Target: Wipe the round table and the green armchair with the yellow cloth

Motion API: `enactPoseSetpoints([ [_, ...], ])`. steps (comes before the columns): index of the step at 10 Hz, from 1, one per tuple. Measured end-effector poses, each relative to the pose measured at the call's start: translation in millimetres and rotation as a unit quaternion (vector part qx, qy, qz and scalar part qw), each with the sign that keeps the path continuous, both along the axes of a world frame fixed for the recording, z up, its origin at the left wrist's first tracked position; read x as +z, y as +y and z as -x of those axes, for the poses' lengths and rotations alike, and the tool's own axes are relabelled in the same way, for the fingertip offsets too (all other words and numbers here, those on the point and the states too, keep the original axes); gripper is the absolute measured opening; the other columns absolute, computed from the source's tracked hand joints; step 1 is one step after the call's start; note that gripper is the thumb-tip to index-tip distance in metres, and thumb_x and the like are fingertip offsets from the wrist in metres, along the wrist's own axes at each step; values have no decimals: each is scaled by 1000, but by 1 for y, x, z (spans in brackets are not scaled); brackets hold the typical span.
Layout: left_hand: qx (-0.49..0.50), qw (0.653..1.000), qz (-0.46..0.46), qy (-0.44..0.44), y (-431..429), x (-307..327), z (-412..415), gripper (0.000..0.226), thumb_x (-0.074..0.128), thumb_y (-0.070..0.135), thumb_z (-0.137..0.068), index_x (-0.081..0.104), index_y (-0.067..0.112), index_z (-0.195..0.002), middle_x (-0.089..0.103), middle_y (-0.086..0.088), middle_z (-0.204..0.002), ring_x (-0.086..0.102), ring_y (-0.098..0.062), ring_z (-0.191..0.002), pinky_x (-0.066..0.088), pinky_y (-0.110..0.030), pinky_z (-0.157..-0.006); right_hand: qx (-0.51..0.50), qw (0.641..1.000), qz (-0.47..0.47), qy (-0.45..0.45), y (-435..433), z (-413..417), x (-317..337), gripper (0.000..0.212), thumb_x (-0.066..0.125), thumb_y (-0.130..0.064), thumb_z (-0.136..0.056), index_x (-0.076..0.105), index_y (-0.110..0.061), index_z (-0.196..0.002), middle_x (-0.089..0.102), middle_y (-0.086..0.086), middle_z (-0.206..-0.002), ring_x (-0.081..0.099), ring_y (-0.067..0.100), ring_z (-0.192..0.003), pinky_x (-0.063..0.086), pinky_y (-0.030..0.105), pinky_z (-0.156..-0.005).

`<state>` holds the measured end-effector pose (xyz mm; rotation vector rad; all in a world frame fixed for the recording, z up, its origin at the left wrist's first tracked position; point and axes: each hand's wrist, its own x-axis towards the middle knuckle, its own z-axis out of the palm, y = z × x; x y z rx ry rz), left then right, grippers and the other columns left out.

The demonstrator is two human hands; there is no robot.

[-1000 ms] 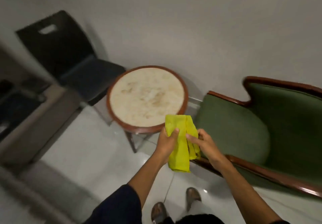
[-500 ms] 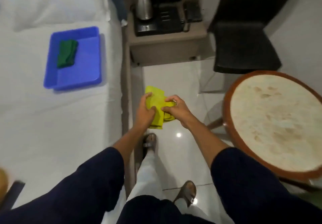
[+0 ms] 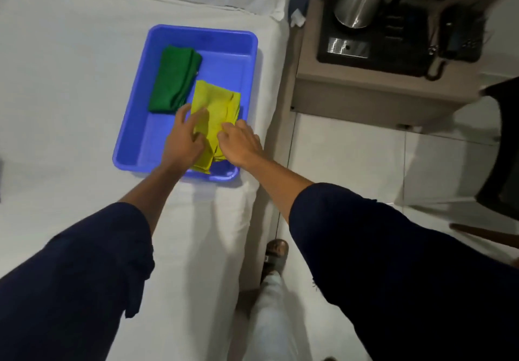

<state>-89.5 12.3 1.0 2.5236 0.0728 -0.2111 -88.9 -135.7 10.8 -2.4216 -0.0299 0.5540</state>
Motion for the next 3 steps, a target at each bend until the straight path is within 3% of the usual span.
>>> enactPoseSetpoints([
  [1,-53,991,-101,63,4,-30,-16,41,50,24,-94,62,10,-130,14,-24,-161,32,-40,-142,32,-45,-112,109,977,168,-76,-6,-12,-9,45,30,-35,-96,70,-19,-109,38,9,-142,34,27,-127,25,45,-103],
  [2,-71,969,-199,124,-5,-32,-27,38,48,39,-96,68,20,-122,5,-16,-165,5,-36,-152,13,-52,-121,156,966,175,-108,-37,-17,-7,44,29,-37,-97,64,-22,-120,26,9,-156,28,26,-135,23,46,-105],
  [3,-96,967,-228,51,-40,1,-44,37,42,38,-98,67,22,-119,5,-15,-165,-2,-32,-153,5,-57,-121,24,981,165,-103,-99,-9,13,47,29,-37,-98,44,-23,-140,22,9,-160,23,27,-143,22,48,-109],
])
